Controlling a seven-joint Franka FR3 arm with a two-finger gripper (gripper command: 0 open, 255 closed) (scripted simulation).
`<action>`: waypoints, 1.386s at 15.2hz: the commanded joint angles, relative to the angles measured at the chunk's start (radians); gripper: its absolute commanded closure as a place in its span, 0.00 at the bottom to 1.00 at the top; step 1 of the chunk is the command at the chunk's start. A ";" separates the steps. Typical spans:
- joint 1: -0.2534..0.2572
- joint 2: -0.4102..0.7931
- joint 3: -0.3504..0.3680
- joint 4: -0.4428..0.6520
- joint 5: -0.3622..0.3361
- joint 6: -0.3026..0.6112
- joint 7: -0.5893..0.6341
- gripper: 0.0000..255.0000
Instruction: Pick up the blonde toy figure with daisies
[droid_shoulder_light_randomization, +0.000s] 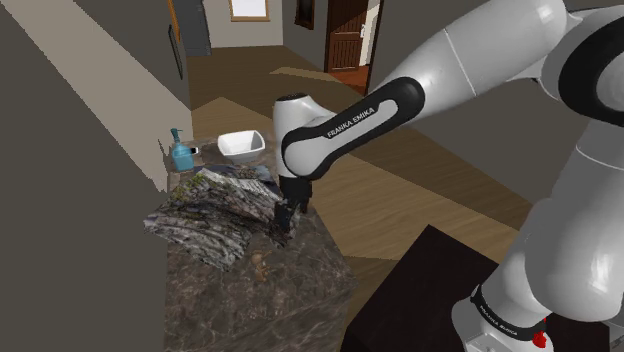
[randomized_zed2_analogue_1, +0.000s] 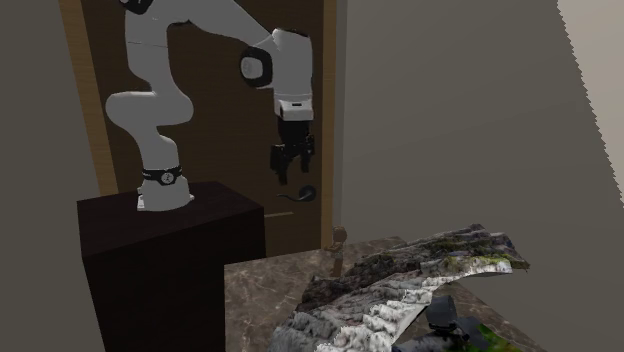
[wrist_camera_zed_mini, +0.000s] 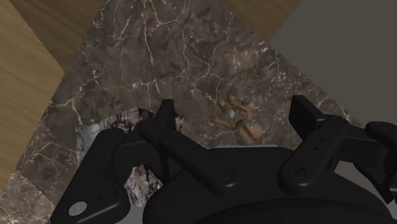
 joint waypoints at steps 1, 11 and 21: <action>0.015 0.086 0.005 0.066 -0.021 0.017 0.017 0.00; 0.100 0.457 -0.001 0.385 -0.105 0.050 0.067 0.00; 0.108 0.530 -0.009 0.390 -0.114 0.118 0.066 1.00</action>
